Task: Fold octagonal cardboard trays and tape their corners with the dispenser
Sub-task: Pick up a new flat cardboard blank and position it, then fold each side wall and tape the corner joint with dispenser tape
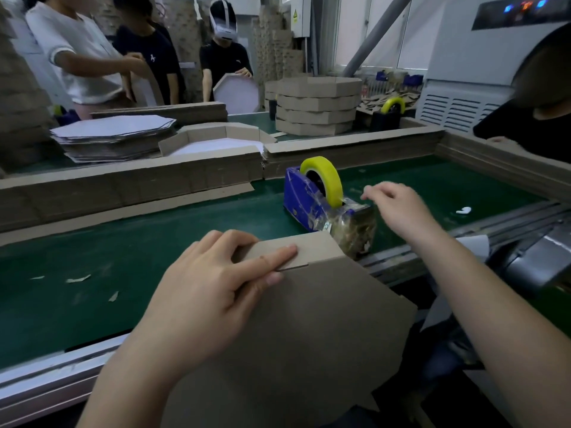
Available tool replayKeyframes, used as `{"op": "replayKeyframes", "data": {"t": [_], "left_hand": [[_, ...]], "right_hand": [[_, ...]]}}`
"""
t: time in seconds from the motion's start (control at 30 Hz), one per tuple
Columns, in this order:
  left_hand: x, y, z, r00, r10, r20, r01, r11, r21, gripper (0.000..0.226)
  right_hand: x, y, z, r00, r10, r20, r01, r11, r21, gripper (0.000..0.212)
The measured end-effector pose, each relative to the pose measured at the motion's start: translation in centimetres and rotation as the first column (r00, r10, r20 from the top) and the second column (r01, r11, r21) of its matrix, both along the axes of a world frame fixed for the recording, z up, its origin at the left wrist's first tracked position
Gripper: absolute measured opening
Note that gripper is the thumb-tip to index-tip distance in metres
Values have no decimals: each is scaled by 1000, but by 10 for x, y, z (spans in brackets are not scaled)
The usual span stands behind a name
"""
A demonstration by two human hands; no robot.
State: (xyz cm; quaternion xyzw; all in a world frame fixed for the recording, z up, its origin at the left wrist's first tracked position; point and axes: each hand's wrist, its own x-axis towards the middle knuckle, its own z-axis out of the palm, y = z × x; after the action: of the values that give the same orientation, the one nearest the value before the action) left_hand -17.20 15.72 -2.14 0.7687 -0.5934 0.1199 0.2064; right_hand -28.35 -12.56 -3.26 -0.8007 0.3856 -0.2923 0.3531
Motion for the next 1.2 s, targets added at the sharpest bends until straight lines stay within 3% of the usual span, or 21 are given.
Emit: {"op": "replayKeyframes", "data": {"t": [0.03,0.1,0.27,0.47,0.6,0.87,1.2], "left_hand": [[0,0,0,1000,2,-2,-2,1000,-1,44],[1,0,0,1000,5,-7,-5,1000,-4,45],[2,1,-3,1000,12,-20,-13,1000,-13,44],[2,0,-3,1000,20,-23,-20,1000,-3,45],[2,-1,-3,1000,18,-23,-18,1000,-1,45],[1,-4,-2,999,23,-30,-23,1000,0,44],[1,-7,-3,999,21,-33,-22,1000,-15,44]], "right_hand": [[3,-4,-1,996,25,-87,-18,996,85,25],[7,-4,-1,992,86,-96,-61,971,232,24],[7,-1,0,972,-30,233,-90,868,489,18],[11,11,10,948,-175,266,-53,736,675,8],[13,17,12,917,-247,313,-32,737,675,10],[6,20,-19,718,-316,620,-211,750,626,27],[1,17,-31,604,-318,731,-324,740,589,48]]}}
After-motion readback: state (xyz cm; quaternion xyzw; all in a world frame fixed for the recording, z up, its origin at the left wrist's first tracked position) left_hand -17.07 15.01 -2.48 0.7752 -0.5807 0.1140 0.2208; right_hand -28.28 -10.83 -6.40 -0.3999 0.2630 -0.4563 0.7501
